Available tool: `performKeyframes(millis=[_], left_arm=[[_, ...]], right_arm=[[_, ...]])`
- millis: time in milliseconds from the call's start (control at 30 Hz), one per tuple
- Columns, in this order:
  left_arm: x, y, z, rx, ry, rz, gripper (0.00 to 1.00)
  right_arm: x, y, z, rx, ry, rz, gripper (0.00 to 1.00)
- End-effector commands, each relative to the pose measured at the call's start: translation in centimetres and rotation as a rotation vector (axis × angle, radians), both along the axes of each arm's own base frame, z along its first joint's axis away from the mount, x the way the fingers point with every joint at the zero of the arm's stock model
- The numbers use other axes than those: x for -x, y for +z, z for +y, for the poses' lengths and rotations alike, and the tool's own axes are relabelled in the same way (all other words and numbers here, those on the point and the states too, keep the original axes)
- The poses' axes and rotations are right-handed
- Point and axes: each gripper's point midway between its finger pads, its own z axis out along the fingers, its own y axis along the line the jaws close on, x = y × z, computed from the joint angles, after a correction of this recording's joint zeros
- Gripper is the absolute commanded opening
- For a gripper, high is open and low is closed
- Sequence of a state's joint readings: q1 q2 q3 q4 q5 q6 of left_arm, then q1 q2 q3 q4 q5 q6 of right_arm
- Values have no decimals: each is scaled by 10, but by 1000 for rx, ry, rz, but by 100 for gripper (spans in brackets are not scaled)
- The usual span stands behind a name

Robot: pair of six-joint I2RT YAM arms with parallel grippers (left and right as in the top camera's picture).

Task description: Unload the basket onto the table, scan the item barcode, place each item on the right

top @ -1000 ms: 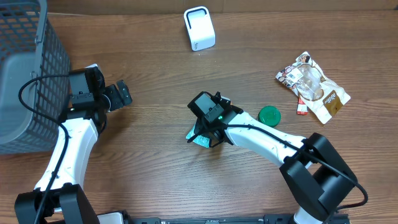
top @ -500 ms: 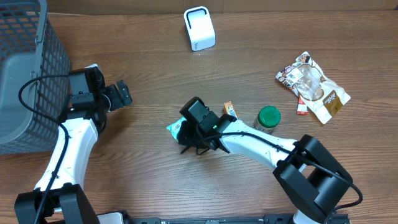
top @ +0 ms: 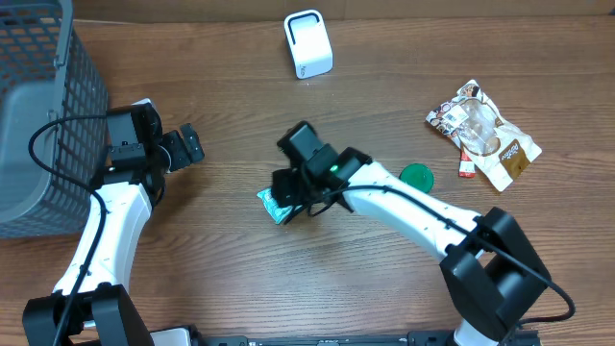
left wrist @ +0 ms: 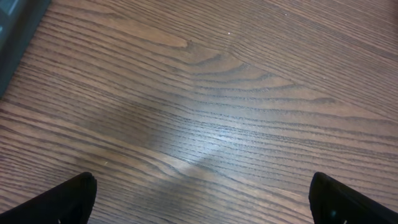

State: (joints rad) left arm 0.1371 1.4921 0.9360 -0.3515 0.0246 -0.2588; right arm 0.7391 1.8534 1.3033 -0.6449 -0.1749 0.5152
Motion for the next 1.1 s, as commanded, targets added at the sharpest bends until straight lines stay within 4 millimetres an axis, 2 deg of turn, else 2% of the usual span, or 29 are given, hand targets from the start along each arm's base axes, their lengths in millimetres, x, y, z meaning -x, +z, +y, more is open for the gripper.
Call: performKeyframes(millis=[0, 233, 533, 600, 667, 733, 900, 933, 967, 1033, 1067], left_arm=[[-5, 12, -1, -10, -3, -31, 100], [-5, 12, -1, -10, -3, -31, 100], [-6, 13, -3, -1, -7, -37, 100], [2, 7, -16, 75, -31, 2, 100], [23, -5, -44, 222, -100, 96, 100], [40, -10, -62, 314, -143, 165, 100], [68, -30, -86, 383, -193, 284, 100], [72, -34, -89, 383, -202, 298, 93], [75, -38, -93, 380, -219, 312, 67], [80, -45, -102, 375, -250, 337, 23], [81, -47, -106, 375, -263, 348, 13]], right_arm=[[-25, 7, -30, 73, -48, -77, 51], [-29, -6, -54, 104, -92, -38, 52], [-25, -19, -57, 125, -92, -12, 52], [-25, -19, -57, 126, -91, -12, 52], [-24, -19, -58, 127, -91, -10, 52], [-24, -19, -58, 127, -91, -9, 51], [-23, -19, -57, 121, -92, -3, 52], [-23, -19, -57, 121, -92, -3, 51], [-23, -19, -57, 121, -92, -3, 51], [-21, -20, -55, 113, -86, 9, 52], [-19, -20, -53, 103, -80, 20, 52]])
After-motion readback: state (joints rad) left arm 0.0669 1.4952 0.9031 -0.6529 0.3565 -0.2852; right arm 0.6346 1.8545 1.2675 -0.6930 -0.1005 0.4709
